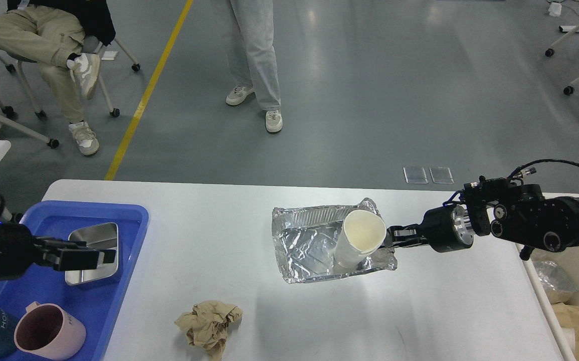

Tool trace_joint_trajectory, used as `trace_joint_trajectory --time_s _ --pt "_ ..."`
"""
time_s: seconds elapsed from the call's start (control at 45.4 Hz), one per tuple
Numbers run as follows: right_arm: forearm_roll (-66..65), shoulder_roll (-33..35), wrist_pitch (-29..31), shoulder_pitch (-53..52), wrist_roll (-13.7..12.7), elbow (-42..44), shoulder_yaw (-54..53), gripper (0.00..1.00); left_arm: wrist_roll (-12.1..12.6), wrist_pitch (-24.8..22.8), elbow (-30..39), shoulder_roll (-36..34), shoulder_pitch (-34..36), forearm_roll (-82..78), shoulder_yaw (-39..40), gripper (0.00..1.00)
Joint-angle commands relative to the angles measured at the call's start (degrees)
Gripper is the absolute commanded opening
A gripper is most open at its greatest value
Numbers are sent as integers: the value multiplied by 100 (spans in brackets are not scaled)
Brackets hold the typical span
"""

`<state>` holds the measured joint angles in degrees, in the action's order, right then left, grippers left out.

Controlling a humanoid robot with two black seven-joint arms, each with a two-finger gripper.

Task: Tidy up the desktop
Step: 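Grasp the crumpled brown paper with the left gripper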

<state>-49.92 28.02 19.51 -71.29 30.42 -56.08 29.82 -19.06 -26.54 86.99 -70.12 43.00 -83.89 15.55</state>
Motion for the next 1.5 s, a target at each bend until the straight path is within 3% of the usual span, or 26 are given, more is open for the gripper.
trace_joint_trajectory --time_s 0.0,0.198,0.529,0.749,1.189,1.299,1.41,1.476 --pt "-1 -7 1 1 -1 0 -3 0 112 237 -182 596 -11 -312 -297 83" --pt "-1 -42 1 10 -1 9 -3 0 568 614 -437 1569 42 -601 -1104 83" --pt "-1 -86 1 54 -10 18 -3 0 666 808 -586 2196 507 -1174 -1792 84" --pt "8 -165 1 36 -10 18 -11 0 1035 1028 -1034 2942 771 -1174 -2512 84" --pt "8 -139 -17 45 -10 36 -3 0 1044 1063 -1492 3725 780 -1174 -2908 82" --pt "8 -130 -61 45 -10 36 6 0 1053 1046 -1500 3725 798 -1174 -3014 68" --pt "8 -130 -61 45 -10 36 6 0 1202 547 -1492 3681 903 -1165 -3110 16" --pt "8 -130 -70 54 -10 36 6 0 1413 -16 -1492 3673 1009 -1121 -3049 0"
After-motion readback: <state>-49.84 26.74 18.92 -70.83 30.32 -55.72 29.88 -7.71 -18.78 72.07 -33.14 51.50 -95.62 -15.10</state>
